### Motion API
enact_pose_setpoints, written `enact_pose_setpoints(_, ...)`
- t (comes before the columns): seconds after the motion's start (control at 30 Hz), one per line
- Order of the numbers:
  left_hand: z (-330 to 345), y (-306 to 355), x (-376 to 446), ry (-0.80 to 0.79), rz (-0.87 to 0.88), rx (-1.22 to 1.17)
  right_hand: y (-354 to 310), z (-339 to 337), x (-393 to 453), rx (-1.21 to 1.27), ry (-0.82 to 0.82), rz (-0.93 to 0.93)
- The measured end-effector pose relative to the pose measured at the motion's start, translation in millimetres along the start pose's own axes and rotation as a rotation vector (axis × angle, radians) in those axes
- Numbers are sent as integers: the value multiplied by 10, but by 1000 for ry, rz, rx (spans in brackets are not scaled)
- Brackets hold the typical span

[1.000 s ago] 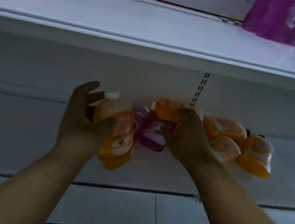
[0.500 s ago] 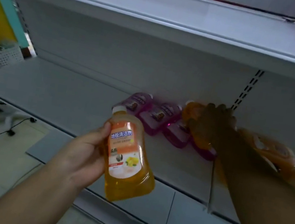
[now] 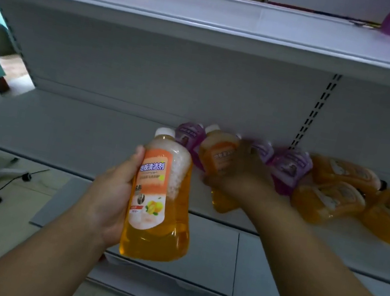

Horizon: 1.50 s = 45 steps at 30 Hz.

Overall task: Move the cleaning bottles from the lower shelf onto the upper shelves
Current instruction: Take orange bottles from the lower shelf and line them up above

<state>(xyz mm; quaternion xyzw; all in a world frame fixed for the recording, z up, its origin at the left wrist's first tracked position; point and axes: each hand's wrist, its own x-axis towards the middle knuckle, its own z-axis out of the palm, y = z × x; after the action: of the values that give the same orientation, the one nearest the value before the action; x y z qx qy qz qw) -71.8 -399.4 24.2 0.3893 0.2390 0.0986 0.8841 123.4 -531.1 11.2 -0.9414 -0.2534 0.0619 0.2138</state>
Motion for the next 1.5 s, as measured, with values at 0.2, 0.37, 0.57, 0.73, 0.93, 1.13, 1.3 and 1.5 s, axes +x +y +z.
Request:
enact_pose_setpoints(0.2, -681, 591, -532, 29, 174, 230, -957, 419, -597, 203, 83, -60)
enact_pose_setpoints(0.37, -1159, 1142, -1022, 28, 316, 316, -1779, 519, -1039, 493, 168, -162)
enact_pose_setpoints(0.57, -1374, 1868, -1471, -12, 580, 425, -2522, 159, -1426, 717, 246, -333)
enact_pose_setpoints(0.73, -1157, 2568, -1525, -6, 812, 466, -2845, -478, -1501, 835, 391, -498)
enact_pose_setpoints(0.93, -598, 2950, -1286, -60, 1023, 526, -3028, -1099, -1308, 754, 569, -646)
enact_pose_setpoints(1.13, -106, 3171, -746, -63, 1172, 574, -3080, -1485, -830, 702, 631, -733)
enact_pose_setpoints(1.3, 72, 3409, -221, -24, 1199, 649, -3044, -1588, -354, 625, 673, -709)
enact_pose_setpoints(1.5, 64, 3605, 255, -46, 1164, 697, -3076, -1461, 78, 594, 683, -529)
